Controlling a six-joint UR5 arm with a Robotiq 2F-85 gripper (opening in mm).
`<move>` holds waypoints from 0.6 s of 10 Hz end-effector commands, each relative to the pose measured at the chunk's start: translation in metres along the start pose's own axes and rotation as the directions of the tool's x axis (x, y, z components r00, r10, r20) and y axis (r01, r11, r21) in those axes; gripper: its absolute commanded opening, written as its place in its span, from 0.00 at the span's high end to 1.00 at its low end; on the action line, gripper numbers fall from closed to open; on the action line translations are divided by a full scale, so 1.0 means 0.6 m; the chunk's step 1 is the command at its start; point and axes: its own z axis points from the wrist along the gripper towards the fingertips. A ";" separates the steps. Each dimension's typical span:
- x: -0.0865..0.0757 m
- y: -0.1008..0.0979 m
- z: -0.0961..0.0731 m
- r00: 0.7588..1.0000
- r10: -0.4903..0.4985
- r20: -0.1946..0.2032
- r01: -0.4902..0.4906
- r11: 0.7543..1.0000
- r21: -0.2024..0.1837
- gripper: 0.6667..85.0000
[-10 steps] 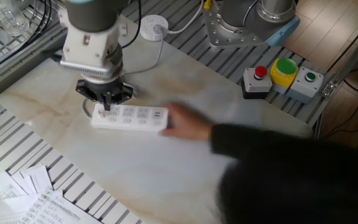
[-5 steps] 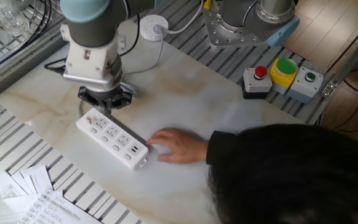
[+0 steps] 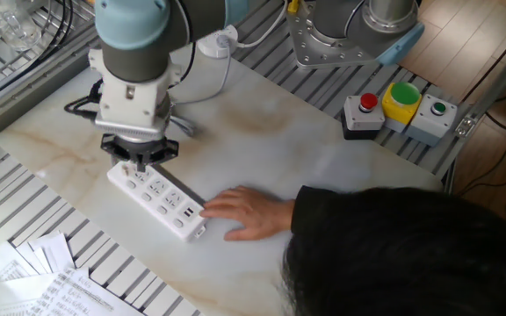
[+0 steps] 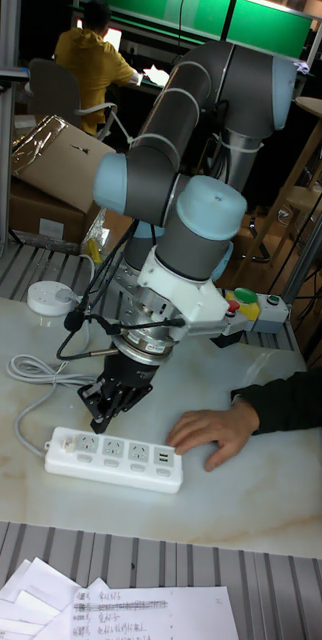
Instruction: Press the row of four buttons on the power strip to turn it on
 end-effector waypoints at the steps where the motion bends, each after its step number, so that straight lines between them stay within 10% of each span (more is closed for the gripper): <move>1: -0.016 0.016 -0.021 1.000 -0.021 0.003 0.022 0.999 -0.029 1.00; 4: -0.010 0.052 -0.033 0.999 -0.043 -0.001 0.042 0.993 -0.111 1.00; 6: -0.008 0.046 -0.032 1.000 -0.016 -0.009 0.015 0.995 -0.097 1.00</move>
